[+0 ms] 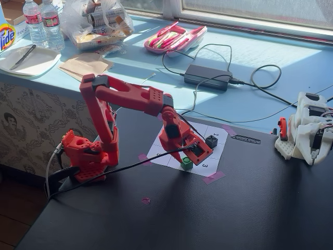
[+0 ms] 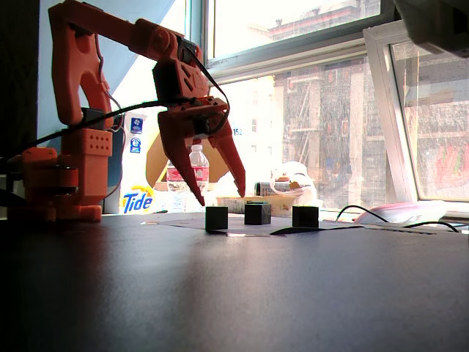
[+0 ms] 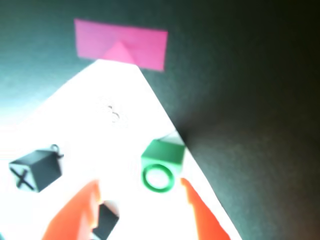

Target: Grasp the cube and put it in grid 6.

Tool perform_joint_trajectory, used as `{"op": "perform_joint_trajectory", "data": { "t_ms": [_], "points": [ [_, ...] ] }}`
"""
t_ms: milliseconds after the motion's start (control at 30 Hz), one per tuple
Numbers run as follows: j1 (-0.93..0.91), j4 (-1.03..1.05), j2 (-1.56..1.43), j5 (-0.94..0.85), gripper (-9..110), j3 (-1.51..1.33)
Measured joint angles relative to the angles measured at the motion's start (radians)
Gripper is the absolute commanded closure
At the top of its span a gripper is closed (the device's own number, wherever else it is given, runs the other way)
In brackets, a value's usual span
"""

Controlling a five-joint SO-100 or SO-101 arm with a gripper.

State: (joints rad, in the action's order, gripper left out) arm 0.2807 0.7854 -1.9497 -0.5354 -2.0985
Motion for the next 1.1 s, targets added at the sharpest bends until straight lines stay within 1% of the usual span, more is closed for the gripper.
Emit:
{"op": "perform_joint_trajectory", "data": {
  "t_ms": [100,300,400,433,500,567,667,833,967,1100],
  "points": [
    [-0.049,0.037,-0.101,0.000,71,0.005],
    [-0.077,0.144,-0.305,0.023,72,0.032],
    [-0.155,0.141,-0.434,0.075,79,-0.002],
    [-0.207,0.130,-0.492,0.094,84,-0.026],
    [-0.278,0.084,-0.597,0.112,90,-0.114],
    [-0.325,0.021,-0.673,0.117,101,-0.224],
    [-0.400,-0.048,-0.787,0.176,101,-0.397],
    [-0.448,-0.071,-0.945,0.293,101,-0.609],
    [-0.459,-0.086,-1.069,0.318,94,-0.749],
    [-0.468,-0.120,-1.213,0.319,94,-0.904]
  ]
}}
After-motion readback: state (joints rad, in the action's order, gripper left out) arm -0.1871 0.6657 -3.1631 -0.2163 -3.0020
